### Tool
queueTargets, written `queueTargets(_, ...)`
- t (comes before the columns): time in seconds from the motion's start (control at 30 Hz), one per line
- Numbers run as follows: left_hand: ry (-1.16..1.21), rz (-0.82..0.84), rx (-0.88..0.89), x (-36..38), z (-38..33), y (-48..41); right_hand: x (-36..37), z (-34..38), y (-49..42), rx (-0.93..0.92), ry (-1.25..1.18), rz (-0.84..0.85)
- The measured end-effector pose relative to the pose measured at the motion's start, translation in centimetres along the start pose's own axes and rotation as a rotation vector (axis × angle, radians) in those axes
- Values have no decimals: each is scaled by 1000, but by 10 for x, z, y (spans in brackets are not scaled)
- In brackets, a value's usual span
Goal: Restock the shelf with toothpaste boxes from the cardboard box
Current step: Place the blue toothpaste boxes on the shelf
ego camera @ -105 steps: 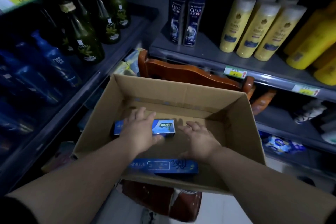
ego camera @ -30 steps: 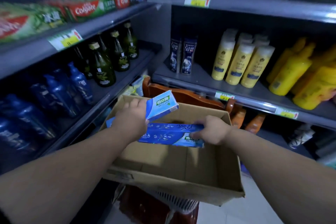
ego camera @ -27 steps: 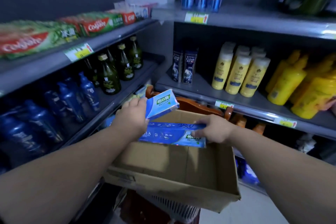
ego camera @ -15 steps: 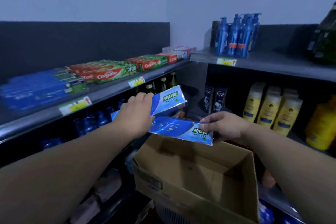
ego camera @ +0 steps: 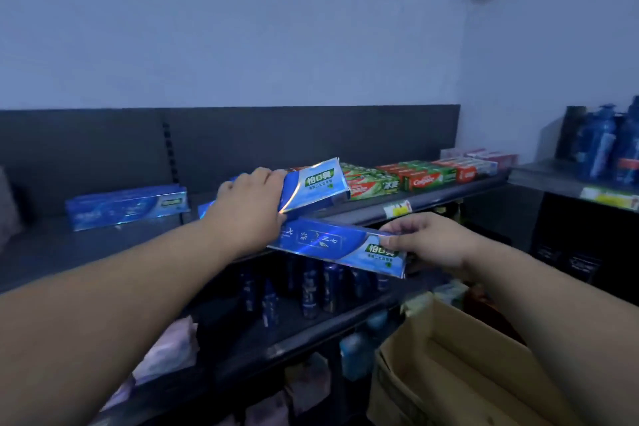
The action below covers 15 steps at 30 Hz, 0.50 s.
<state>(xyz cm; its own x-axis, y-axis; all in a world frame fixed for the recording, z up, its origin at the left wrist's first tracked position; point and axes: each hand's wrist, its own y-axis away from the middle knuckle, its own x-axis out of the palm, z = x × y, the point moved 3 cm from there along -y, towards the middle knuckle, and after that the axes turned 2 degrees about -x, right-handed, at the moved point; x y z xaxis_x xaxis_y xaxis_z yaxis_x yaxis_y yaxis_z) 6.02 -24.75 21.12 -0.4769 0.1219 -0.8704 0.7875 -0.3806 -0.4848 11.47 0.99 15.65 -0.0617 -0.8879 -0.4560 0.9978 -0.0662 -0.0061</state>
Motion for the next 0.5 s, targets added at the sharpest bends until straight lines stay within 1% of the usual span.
queueTargets(0.2, -80, 15, -142, -21, 110, 7, 82, 67, -61, -153, 80, 68)
queueTargets(0.3, -98, 21, -210, -28, 161, 9, 126, 101, -86, -251, 182, 70)
queueTargets(0.37, -105, 17, -242, -30, 190, 8, 155, 122, -101, -301, 257, 96)
queueTargets(0.5, -93, -6, -282, -31, 235, 6, 207, 151, -126, -342, 318, 133)
